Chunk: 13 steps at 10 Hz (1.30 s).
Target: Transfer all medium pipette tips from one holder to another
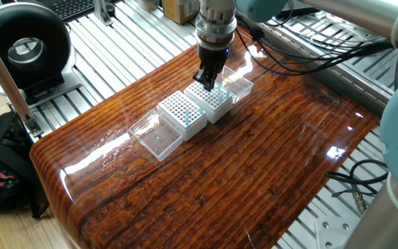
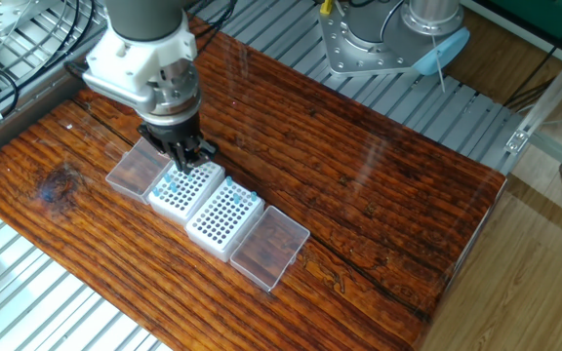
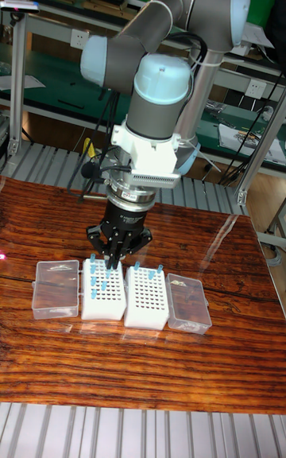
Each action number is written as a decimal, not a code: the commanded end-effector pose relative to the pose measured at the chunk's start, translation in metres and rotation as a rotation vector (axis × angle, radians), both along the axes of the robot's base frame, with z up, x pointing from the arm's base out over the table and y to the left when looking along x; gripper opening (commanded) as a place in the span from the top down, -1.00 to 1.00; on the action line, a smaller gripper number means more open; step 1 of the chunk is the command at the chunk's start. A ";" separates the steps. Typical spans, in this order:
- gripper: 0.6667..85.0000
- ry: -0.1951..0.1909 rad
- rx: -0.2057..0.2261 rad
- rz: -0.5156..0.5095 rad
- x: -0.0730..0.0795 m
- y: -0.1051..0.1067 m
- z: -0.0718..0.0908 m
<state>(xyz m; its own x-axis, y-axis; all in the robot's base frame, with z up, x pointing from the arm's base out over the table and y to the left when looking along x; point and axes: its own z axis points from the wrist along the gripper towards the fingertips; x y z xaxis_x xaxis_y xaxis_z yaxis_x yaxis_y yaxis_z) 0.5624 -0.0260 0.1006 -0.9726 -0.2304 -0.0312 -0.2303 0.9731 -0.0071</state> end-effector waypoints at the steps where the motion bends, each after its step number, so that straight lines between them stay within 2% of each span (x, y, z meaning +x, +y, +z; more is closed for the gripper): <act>1: 0.94 0.010 -0.005 -0.012 0.005 0.005 0.024; 4: 0.94 0.040 -0.019 -0.047 0.005 0.017 0.050; 5: 0.96 0.039 -0.036 -0.056 0.006 0.019 0.057; 6: 0.97 0.033 -0.031 -0.070 0.009 0.025 0.058; 10: 0.98 0.016 -0.002 -0.101 0.012 0.043 0.045; 13: 0.98 0.016 0.017 -0.116 0.007 0.051 0.030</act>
<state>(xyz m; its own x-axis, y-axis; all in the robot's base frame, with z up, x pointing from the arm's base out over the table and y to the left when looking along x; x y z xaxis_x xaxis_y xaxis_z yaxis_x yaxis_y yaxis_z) 0.5708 0.0146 0.1390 -0.9908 -0.1351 -0.0088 -0.1350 0.9908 -0.0123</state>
